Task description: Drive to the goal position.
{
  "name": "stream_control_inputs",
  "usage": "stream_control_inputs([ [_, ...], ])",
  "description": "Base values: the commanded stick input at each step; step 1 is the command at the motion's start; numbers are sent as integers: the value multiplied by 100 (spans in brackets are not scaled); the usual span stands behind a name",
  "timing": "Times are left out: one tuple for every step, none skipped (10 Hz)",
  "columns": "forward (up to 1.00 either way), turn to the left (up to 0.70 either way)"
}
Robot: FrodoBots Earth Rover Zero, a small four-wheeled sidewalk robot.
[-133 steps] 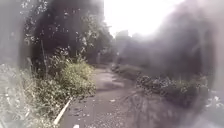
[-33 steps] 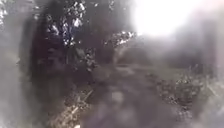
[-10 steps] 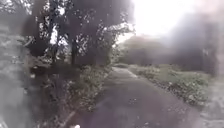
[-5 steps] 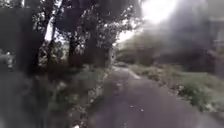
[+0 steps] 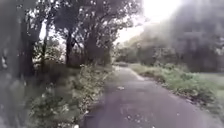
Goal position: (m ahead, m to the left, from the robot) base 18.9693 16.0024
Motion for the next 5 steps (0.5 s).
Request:
stream_control_inputs([
  [70,-34],
  [70,-35],
  [70,-24],
  [70,-1],
  [70,0],
])
